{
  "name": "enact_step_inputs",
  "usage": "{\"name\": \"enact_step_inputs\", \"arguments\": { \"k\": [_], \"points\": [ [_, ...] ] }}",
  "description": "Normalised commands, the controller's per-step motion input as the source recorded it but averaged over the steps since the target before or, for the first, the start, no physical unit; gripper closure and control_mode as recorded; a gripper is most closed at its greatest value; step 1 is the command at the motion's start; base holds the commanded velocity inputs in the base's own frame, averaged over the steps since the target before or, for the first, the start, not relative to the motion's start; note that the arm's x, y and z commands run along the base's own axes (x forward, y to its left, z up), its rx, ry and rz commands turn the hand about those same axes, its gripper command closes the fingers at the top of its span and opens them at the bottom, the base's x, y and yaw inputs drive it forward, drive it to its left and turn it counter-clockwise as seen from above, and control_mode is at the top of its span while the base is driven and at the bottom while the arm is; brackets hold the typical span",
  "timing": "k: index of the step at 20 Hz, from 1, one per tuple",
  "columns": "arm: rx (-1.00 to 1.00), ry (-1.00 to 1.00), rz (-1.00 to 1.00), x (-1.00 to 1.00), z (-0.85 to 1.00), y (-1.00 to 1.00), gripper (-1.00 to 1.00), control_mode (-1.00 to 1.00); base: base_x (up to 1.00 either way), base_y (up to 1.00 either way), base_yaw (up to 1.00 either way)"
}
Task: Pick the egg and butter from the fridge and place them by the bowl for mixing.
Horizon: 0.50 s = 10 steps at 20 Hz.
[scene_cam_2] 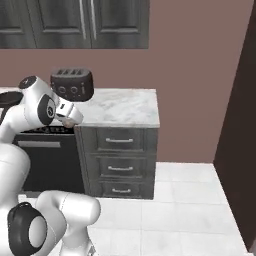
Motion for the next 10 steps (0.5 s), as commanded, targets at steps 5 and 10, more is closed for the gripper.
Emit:
{"name": "enact_step_inputs", "arguments": {
  "k": [5,10],
  "points": [
    [0.0,0.0,0.0,0.0,0.0,0.0,1.0,1.0,0.74,0.05,0.48],
    [0.0,0.0,0.0,0.0,0.0,0.0,1.0,1.0,0.8,0.15,0.36]
  ]
}}
